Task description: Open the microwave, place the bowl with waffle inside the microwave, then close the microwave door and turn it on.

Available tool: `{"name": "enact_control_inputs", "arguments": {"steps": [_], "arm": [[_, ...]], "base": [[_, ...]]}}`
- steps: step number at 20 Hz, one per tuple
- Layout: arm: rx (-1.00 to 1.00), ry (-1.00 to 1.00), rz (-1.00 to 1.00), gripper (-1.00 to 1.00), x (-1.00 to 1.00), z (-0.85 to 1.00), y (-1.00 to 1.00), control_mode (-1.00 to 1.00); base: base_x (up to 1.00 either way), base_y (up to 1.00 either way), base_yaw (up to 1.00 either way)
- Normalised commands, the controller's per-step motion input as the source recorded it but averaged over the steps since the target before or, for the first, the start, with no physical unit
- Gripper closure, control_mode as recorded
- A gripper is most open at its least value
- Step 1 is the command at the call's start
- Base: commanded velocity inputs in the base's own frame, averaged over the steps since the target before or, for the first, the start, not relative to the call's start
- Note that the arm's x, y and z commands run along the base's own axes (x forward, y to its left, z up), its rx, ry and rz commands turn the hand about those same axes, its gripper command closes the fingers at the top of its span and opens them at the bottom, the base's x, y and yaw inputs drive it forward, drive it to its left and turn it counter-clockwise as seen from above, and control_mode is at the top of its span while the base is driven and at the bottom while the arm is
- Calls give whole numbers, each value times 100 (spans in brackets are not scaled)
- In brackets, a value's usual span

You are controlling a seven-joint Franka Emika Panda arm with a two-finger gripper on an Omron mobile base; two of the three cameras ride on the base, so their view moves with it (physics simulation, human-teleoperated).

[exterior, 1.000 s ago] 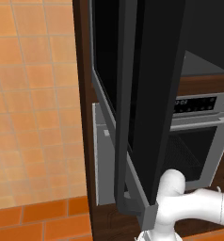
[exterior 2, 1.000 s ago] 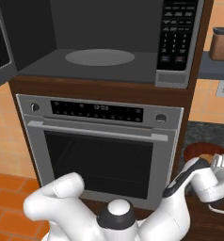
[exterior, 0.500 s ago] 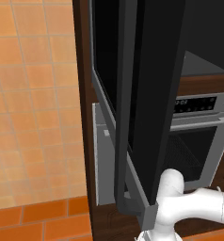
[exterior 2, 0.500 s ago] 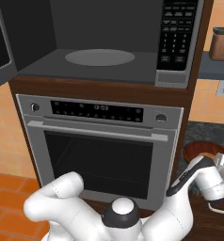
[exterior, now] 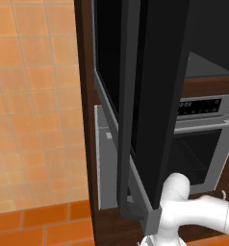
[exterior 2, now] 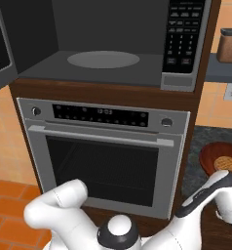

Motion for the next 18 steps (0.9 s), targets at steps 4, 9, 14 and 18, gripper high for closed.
{"name": "enact_control_inputs", "arguments": {"steps": [4,9,14,18], "arm": [[-17,0,-7,100,-100,56,-28,-100],[-18,-5,-2,100,-100,31,0,-100],[-13,-12,14,100,-100,26,29,-100],[-7,-24,13,100,-100,0,89,-100]], "base": [[0,0,0],[0,0,0],[0,0,0],[0,0,0]]}}
